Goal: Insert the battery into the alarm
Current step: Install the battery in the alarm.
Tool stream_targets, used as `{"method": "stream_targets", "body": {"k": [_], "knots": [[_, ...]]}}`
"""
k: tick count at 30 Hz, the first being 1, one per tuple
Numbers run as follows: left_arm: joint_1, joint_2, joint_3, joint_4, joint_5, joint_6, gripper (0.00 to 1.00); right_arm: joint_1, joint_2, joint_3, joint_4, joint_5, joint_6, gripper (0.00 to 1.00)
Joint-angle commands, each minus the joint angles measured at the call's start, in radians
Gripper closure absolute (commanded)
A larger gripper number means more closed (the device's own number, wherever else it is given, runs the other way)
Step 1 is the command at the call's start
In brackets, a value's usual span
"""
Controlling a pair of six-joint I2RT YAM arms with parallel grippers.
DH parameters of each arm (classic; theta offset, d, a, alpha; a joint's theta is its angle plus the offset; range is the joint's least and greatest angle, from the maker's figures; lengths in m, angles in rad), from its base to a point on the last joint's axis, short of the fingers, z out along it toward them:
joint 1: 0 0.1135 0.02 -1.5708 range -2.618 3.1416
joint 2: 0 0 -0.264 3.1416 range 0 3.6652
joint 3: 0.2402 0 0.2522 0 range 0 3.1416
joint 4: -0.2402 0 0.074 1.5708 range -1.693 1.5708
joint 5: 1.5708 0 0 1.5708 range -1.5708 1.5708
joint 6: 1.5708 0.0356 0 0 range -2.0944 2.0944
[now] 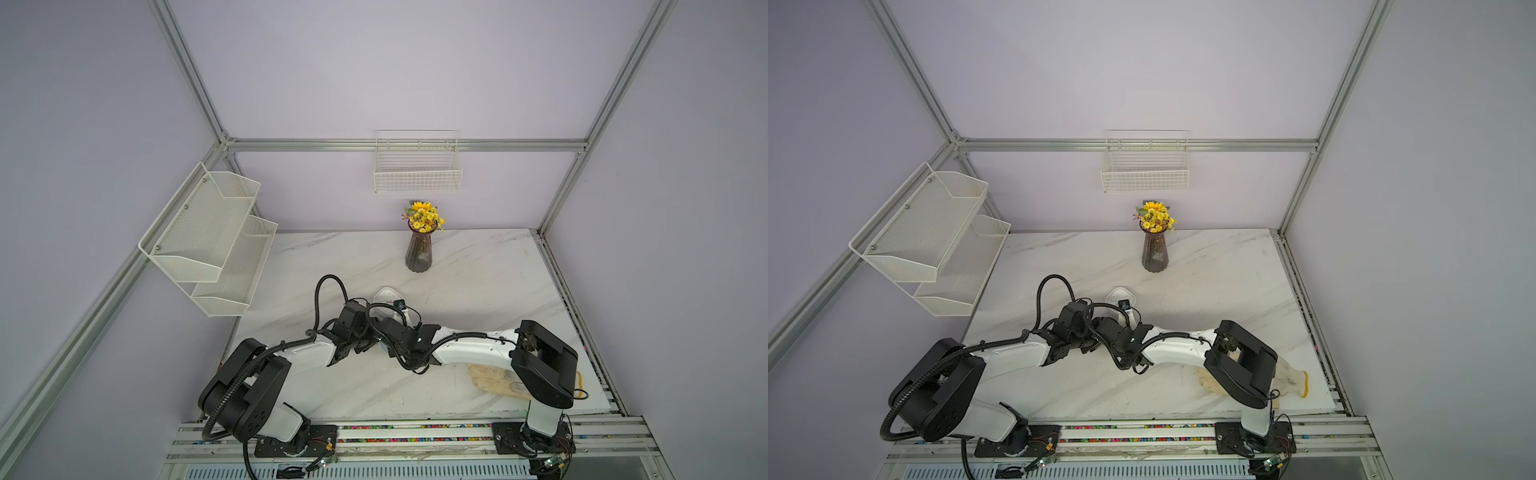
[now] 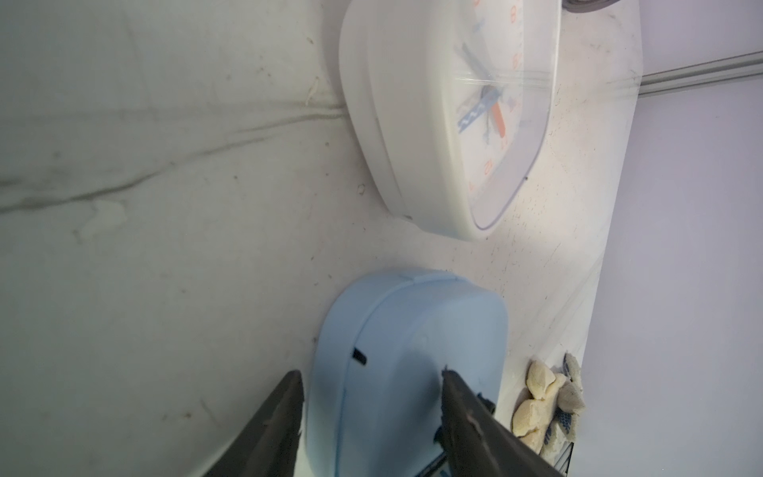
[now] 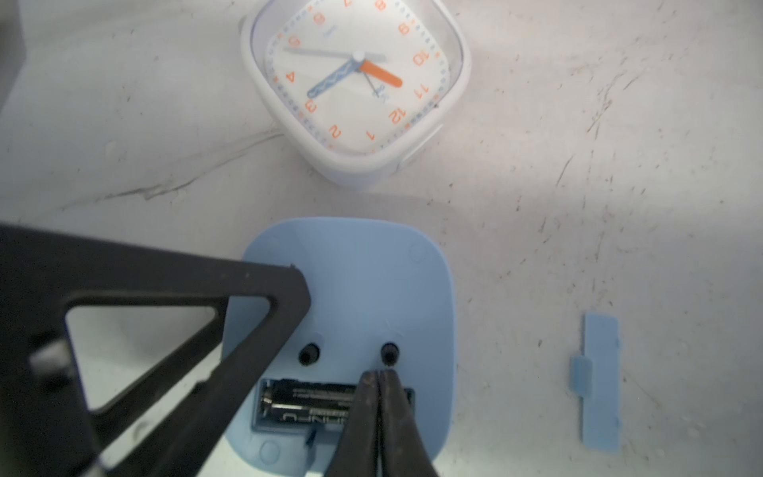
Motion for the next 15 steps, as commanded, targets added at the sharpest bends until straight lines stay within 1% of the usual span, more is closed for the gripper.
{"method": "stream_targets", "body": {"k": [1, 2, 3, 4, 8, 9, 10, 15], "knots": [[0.0, -0.039, 0.088, -0.082, -0.013, 0.07, 0.43, 0.012, -0.067, -0.015, -0.059, -0.053, -0.009, 0.9], [0.002, -0.038, 0.107, -0.106, -0.021, 0.087, 0.42, 0.012, -0.083, -0.017, -0.058, -0.056, -0.009, 0.89], [0.005, -0.077, 0.127, -0.13, -0.033, 0.108, 0.4, 0.012, -0.101, -0.023, -0.054, -0.061, -0.01, 0.89], [0.011, -0.082, 0.147, -0.152, -0.051, 0.128, 0.39, 0.012, -0.115, -0.032, -0.053, -0.067, -0.006, 0.89], [0.04, -0.066, 0.202, -0.177, -0.076, 0.167, 0.4, 0.012, -0.163, -0.08, -0.048, -0.118, 0.018, 0.89], [0.048, -0.057, 0.217, -0.176, -0.069, 0.175, 0.42, 0.012, -0.173, -0.103, -0.005, -0.142, 0.025, 0.89], [0.053, -0.014, 0.235, -0.178, -0.053, 0.184, 0.44, 0.012, -0.181, -0.121, 0.01, -0.166, 0.035, 0.89], [0.06, 0.085, 0.292, -0.17, 0.043, 0.211, 0.49, 0.012, -0.182, -0.194, 0.072, -0.251, 0.086, 0.89]]}}
